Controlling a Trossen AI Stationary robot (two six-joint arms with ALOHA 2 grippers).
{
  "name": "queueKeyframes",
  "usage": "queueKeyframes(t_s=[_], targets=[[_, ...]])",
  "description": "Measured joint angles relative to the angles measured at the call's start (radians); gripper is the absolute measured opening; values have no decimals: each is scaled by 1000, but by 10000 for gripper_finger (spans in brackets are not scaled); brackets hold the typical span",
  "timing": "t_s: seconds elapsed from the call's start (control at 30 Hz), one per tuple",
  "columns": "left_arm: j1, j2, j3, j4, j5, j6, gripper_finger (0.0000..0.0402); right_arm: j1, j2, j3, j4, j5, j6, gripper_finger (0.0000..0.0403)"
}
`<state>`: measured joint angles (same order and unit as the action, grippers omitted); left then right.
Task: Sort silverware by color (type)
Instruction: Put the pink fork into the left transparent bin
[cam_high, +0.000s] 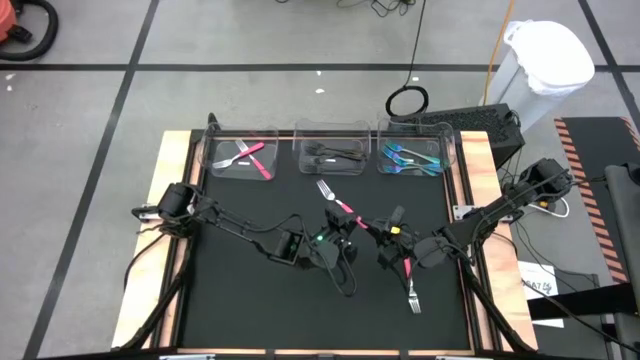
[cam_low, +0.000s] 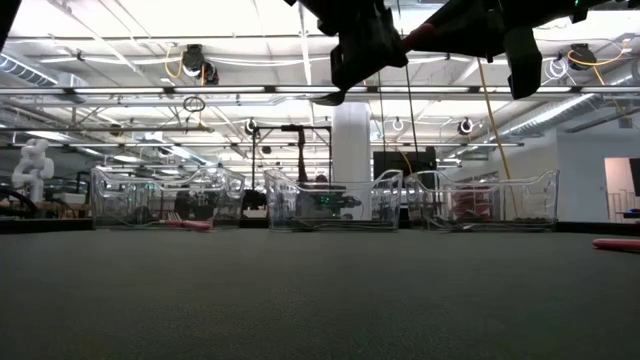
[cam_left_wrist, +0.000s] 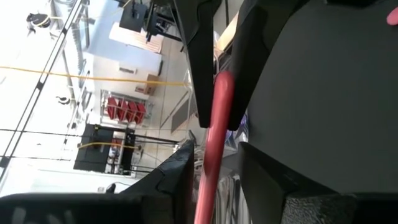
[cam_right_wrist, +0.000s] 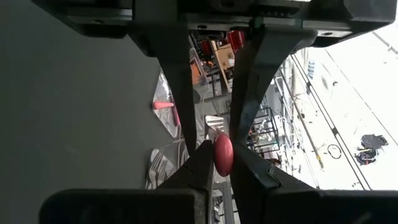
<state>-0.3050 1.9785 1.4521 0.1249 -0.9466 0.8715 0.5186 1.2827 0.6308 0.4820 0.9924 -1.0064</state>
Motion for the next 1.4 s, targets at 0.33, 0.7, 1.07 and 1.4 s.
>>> queueKeyframes(t_s=[0.33, 0.7, 1.07, 1.4], targets=[[3, 0, 0, -6, -1, 5, 30, 0, 0, 0, -3, -2, 3, 34], [3, 0, 0, -7, 1, 0, 22, 0, 0, 0, -1, 0, -1, 71], [3, 0, 0, -24, -9, 6, 22, 0, 0, 0, -8, 127, -26, 151], [3, -20, -2, -66, -50, -2, 22, 0, 0, 0, -33, 186, -57, 165]])
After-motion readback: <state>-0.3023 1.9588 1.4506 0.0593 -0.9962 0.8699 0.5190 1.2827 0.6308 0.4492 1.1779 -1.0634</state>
